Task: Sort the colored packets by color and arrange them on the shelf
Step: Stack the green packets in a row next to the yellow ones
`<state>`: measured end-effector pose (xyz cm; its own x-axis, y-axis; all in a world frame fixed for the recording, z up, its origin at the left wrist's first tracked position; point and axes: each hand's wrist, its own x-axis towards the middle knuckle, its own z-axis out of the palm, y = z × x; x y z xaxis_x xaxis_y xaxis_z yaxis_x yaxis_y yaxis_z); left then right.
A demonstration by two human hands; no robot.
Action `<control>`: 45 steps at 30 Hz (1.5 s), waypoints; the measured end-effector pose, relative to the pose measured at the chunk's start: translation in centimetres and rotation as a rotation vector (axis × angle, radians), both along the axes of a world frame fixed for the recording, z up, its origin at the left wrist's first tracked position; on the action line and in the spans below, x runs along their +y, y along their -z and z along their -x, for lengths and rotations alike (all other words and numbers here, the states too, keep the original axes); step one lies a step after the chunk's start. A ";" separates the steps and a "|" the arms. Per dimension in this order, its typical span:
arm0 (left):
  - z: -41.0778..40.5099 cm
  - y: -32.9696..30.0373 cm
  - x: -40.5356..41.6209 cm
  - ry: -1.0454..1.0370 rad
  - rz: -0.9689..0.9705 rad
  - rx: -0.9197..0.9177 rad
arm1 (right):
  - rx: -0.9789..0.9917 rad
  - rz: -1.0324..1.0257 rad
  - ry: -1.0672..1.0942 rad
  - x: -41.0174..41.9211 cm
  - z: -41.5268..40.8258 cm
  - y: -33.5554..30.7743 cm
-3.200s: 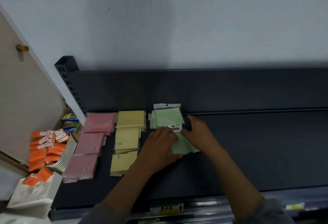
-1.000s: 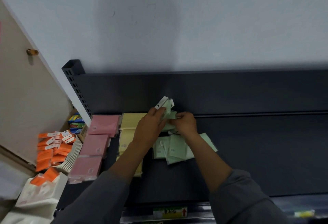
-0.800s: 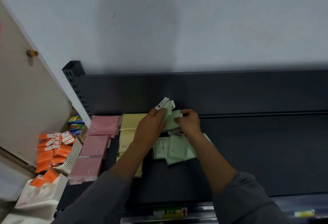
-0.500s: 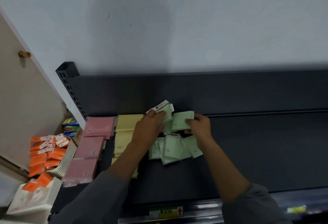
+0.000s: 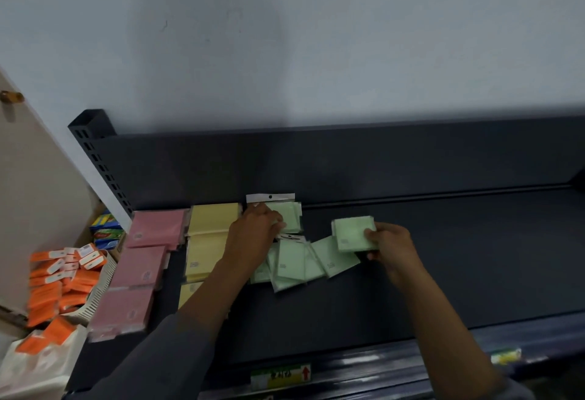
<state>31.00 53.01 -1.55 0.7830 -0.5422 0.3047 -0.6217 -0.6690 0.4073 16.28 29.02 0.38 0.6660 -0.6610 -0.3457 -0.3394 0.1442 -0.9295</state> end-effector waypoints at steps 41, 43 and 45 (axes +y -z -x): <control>4.6 -0.3 4.4 0.328 -0.061 0.131 | -0.162 -0.368 -0.085 3.1 1.3 -0.6; 5.3 -0.5 3.9 0.317 -0.056 0.094 | -0.196 -0.483 -0.072 2.6 1.4 -1.1; 6.2 -0.6 2.8 0.323 -0.066 0.080 | -0.184 -0.527 -0.107 2.6 1.4 -1.4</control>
